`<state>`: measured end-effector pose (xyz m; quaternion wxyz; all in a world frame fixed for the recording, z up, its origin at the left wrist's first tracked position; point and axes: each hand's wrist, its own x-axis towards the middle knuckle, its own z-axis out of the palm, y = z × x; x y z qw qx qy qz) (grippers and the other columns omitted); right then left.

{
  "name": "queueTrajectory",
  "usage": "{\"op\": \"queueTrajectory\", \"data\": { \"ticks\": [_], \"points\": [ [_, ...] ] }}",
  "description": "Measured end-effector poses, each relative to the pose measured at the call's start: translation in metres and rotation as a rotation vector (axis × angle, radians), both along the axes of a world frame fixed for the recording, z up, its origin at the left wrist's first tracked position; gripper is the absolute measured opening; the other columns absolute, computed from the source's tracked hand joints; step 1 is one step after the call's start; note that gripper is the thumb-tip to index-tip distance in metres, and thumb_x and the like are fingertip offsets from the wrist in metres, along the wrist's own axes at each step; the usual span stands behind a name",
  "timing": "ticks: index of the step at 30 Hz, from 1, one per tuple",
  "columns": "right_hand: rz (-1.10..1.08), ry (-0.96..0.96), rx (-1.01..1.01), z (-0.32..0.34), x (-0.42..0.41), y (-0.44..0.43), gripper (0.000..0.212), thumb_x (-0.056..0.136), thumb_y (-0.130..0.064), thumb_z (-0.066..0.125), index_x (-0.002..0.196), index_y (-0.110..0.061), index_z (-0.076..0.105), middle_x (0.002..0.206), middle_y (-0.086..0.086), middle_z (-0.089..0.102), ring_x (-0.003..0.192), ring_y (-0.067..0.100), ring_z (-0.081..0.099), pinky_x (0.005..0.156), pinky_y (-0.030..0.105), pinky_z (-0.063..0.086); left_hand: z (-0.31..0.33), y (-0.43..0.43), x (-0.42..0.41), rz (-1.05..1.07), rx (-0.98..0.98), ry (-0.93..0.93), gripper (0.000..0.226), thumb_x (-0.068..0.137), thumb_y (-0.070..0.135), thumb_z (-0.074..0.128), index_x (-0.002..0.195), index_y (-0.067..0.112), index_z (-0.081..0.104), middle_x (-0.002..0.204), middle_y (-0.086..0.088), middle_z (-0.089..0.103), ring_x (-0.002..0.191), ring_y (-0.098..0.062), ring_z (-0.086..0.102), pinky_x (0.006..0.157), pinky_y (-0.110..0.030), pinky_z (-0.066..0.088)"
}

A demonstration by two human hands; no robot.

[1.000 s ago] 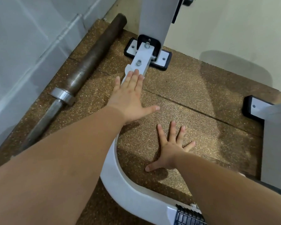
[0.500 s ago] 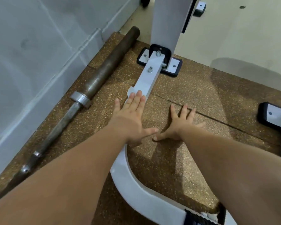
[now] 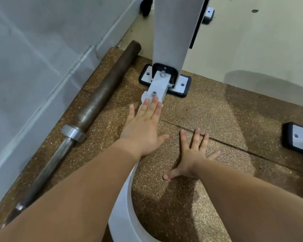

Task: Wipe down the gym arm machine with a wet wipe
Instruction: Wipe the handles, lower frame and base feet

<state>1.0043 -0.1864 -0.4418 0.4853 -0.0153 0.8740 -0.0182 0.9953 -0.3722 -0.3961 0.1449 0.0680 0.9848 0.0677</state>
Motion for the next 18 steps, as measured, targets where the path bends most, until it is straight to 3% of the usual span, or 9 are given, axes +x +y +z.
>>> {"op": "queueTrajectory", "data": {
  "ticks": [4, 8, 11, 14, 16, 18],
  "points": [
    [-0.013, -0.012, 0.000, 0.001, 0.000, 0.000, 0.174, 0.034, -0.086, 0.083, 0.132, -0.044, -0.055, 0.131, 0.008, -0.071, 0.125, 0.042, -0.060, 0.102, 0.087, -0.012, 0.002, -0.013, 0.008, 0.139, 0.075, 0.003, 0.097, 0.097, 0.067, 0.039, 0.160, 0.017, -0.014, 0.166, -0.002, -0.025, 0.155, -0.022, -0.011, 0.126, -0.041, -0.003],
    [-0.017, -0.027, -0.014, 0.003, 0.000, 0.001, 0.173, 0.036, -0.086, 0.083, 0.132, -0.043, -0.055, 0.129, 0.008, -0.072, 0.123, 0.043, -0.061, 0.102, 0.086, -0.014, 0.004, -0.015, 0.002, 0.272, 0.201, -0.057, 0.085, 0.102, 0.051, 0.043, 0.161, 0.019, -0.010, 0.169, 0.002, -0.013, 0.155, -0.033, 0.008, 0.124, -0.040, 0.014],
    [-0.015, -0.028, -0.019, 0.004, -0.001, 0.002, 0.173, 0.037, -0.086, 0.083, 0.133, -0.044, -0.054, 0.128, 0.007, -0.072, 0.123, 0.043, -0.061, 0.102, 0.086, -0.014, 0.005, -0.015, -0.011, 0.273, 0.309, 0.093, 0.062, 0.107, 0.031, 0.041, 0.161, 0.015, 0.016, 0.168, -0.001, 0.019, 0.152, -0.024, 0.026, 0.121, -0.035, 0.023],
    [-0.020, -0.030, -0.028, 0.004, -0.001, 0.002, 0.173, 0.037, -0.085, 0.084, 0.132, -0.044, -0.055, 0.127, 0.007, -0.073, 0.122, 0.043, -0.062, 0.102, 0.086, -0.014, 0.005, -0.022, -0.024, 0.371, 0.393, 0.276, 0.048, 0.101, 0.006, 0.046, 0.149, 0.012, 0.048, 0.150, -0.006, 0.053, 0.138, -0.023, 0.050, 0.115, -0.031, 0.035],
    [-0.023, -0.033, -0.033, 0.004, -0.001, 0.002, 0.172, 0.038, -0.084, 0.084, 0.131, -0.044, -0.055, 0.125, 0.006, -0.074, 0.121, 0.042, -0.062, 0.102, 0.086, -0.015, 0.010, -0.019, -0.038, 0.437, 0.430, 0.344, 0.049, 0.100, 0.001, 0.046, 0.147, 0.012, 0.052, 0.146, -0.008, 0.056, 0.134, -0.025, 0.053, 0.115, -0.034, 0.038],
    [-0.024, -0.034, -0.032, 0.004, -0.001, 0.002, 0.173, 0.038, -0.084, 0.084, 0.130, -0.044, -0.056, 0.125, 0.006, -0.074, 0.121, 0.042, -0.063, 0.102, 0.086, -0.015, 0.017, -0.006, -0.054, 0.366, 0.399, 0.303, 0.051, 0.102, 0.005, 0.044, 0.152, 0.014, 0.043, 0.154, -0.005, 0.047, 0.140, -0.023, 0.046, 0.117, -0.034, 0.033]
  ]
}}
